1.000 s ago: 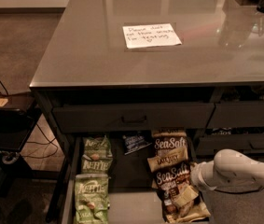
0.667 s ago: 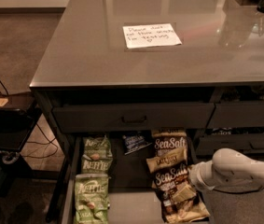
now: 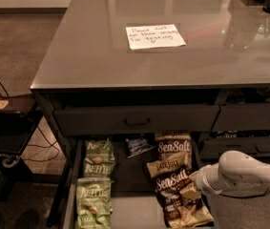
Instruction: Pick brown chip bag from middle drawer and place on counter
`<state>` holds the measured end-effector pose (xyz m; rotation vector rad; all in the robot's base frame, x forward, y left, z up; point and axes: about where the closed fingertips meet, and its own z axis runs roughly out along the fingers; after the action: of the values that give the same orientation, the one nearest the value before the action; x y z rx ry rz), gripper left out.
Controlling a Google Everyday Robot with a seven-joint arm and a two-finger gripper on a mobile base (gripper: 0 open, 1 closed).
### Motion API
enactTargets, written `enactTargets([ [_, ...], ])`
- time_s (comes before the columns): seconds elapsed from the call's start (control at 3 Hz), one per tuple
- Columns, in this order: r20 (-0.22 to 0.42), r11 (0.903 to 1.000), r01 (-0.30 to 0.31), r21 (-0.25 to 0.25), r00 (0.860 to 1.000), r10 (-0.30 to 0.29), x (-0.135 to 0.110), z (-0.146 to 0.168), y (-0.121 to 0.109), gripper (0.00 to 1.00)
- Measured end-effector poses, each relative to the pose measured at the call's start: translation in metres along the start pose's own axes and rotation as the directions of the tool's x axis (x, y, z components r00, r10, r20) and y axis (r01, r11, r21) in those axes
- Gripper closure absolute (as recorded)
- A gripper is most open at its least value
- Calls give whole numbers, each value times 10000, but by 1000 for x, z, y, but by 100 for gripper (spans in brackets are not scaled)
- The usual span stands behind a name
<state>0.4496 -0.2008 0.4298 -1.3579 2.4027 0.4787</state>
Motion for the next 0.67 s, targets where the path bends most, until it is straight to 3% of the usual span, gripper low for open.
enactTargets([
  [0.33,295,9992,319,231,9990,-326,-5,-21,0,89],
  [0.67,763,9969,745,232,9942,-761,-19,-47,4,100],
])
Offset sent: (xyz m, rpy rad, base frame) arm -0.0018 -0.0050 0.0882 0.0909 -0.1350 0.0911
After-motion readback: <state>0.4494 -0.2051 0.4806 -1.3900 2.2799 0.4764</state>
